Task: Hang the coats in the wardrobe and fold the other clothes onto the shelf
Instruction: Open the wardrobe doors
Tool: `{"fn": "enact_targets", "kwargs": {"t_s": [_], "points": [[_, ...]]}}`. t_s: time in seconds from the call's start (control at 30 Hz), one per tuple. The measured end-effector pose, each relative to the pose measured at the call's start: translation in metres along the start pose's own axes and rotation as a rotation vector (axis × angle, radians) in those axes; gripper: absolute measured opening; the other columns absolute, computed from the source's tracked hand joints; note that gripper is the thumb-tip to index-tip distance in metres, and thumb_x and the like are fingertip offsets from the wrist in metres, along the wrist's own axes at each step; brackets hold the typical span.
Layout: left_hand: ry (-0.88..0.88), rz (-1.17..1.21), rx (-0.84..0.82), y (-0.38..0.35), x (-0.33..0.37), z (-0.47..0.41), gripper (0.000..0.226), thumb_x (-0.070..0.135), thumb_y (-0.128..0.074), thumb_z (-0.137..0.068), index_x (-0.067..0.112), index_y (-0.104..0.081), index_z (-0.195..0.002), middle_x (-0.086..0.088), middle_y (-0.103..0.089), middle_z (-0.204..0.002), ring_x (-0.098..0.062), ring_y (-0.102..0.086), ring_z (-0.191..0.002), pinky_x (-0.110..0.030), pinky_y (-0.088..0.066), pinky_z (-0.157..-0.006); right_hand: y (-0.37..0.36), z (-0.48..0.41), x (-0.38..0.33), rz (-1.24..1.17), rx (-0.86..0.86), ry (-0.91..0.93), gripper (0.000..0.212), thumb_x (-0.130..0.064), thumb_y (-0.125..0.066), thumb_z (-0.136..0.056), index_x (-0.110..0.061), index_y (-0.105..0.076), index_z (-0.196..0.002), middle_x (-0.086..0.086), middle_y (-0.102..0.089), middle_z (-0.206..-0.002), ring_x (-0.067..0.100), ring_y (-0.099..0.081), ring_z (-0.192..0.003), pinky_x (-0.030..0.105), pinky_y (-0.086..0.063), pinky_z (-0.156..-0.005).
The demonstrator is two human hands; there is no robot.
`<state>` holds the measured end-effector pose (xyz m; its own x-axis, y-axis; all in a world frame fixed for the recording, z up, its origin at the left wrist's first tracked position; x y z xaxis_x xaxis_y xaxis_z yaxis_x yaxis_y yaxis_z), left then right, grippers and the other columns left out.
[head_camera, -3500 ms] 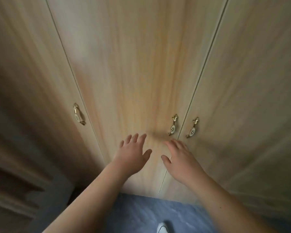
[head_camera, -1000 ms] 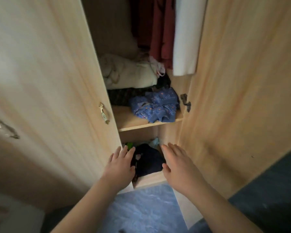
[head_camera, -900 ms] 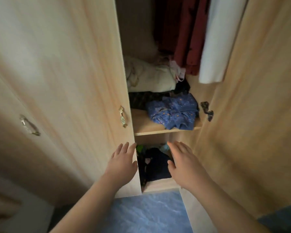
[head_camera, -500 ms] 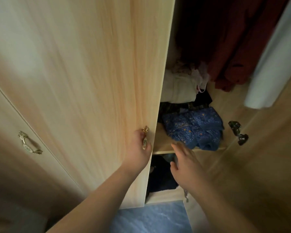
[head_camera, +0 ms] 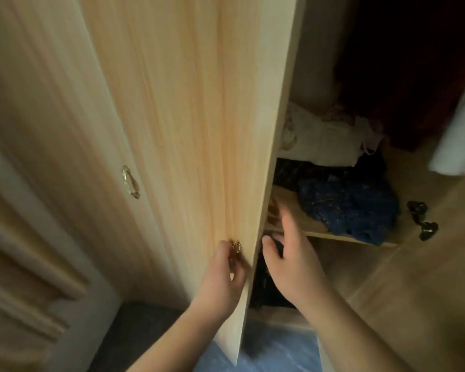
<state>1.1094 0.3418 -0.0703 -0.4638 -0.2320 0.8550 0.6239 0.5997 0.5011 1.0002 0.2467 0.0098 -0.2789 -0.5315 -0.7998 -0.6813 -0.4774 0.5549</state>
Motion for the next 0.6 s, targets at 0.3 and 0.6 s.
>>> {"fn": "enact_targets", "kwargs": {"t_s": [0.3,0.6], "points": [[0.041,-0.022,0.054,0.106,-0.044,0.095,0.022,0.029,-0.062,-0.094,0.046,-0.05,-0.1,0.019,-0.064,-0.101,-0.003,-0.064,-0.096,-0.032,-0.058,-0.086,-0.085,0.097,-0.125,0.079,-0.151,0.256,0.075,-0.035,-0.049,-0.099,-0.042,0.001,-0.154,-0.016,-0.026,-0.159,0.002,-0.035,-0.141,0.033,-0.044,-0.109],[0.09,-0.036,0.035,0.253,-0.106,0.146,0.036,0.05,-0.057,-0.084,0.042,-0.049,-0.118,0.018,-0.064,-0.113,-0.007,-0.064,-0.105,-0.035,-0.055,-0.092,-0.188,0.143,-0.212,0.262,-0.242,0.313,0.072,-0.029,-0.049,-0.099,-0.048,-0.004,-0.152,-0.024,-0.013,-0.16,-0.005,-0.015,-0.144,0.027,-0.026,-0.118]]}}
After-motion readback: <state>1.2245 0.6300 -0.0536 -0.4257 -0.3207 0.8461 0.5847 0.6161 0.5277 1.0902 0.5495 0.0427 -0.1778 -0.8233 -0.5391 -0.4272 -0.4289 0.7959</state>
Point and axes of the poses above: each hand's wrist, its own z-axis away from the middle knuckle, its own y-axis out of the back of the hand, x = y × z, the point moved 8 cm from there along -z, towards the middle knuckle
